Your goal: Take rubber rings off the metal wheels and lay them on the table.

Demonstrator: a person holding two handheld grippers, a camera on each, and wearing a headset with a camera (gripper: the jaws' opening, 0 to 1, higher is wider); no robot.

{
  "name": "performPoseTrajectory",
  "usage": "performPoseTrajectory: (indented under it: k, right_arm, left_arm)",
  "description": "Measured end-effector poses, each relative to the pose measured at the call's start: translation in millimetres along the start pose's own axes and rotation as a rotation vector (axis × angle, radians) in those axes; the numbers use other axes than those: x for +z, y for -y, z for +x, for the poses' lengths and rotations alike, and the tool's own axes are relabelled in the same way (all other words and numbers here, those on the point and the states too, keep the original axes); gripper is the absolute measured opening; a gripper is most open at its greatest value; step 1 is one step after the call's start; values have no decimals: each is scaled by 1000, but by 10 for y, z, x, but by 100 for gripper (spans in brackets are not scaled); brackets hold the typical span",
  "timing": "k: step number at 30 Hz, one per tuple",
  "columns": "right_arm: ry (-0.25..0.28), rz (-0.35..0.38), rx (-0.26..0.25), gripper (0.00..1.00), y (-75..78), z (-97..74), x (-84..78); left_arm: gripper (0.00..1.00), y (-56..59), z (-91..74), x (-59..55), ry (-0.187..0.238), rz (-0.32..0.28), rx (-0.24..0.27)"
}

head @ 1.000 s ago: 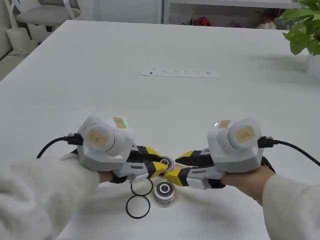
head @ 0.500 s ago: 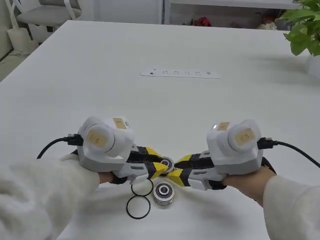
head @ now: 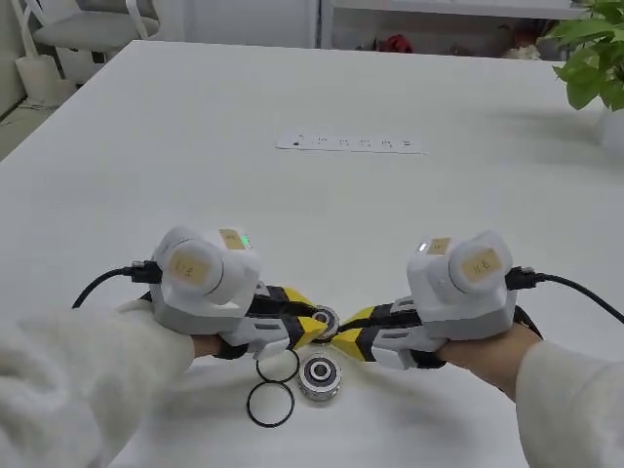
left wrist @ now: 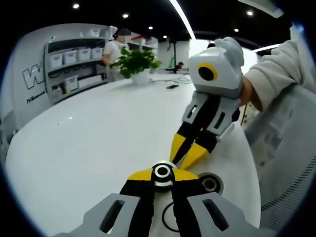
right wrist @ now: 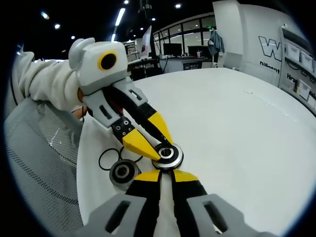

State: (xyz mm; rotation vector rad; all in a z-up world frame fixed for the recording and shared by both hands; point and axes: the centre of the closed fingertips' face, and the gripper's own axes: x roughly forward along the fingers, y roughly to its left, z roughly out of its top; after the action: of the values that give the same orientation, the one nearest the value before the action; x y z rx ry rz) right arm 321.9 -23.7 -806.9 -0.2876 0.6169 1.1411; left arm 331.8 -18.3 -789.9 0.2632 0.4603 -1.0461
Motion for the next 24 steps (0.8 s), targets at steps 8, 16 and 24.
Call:
performPoseTrajectory:
  k: [8,16,24]
  right_arm:
    - [21,-45,9,24,-49,0,42]
    - [57,-51,18,23,-30,19,75]
    - [66,-53,62,20,-40,-13,58]
  left_arm:
    - [13,18,-11,-7,-1,16,-27]
    - [13,26,1,-1,3,19,-43]
    - [13,52,-6,3,9,25,-75]
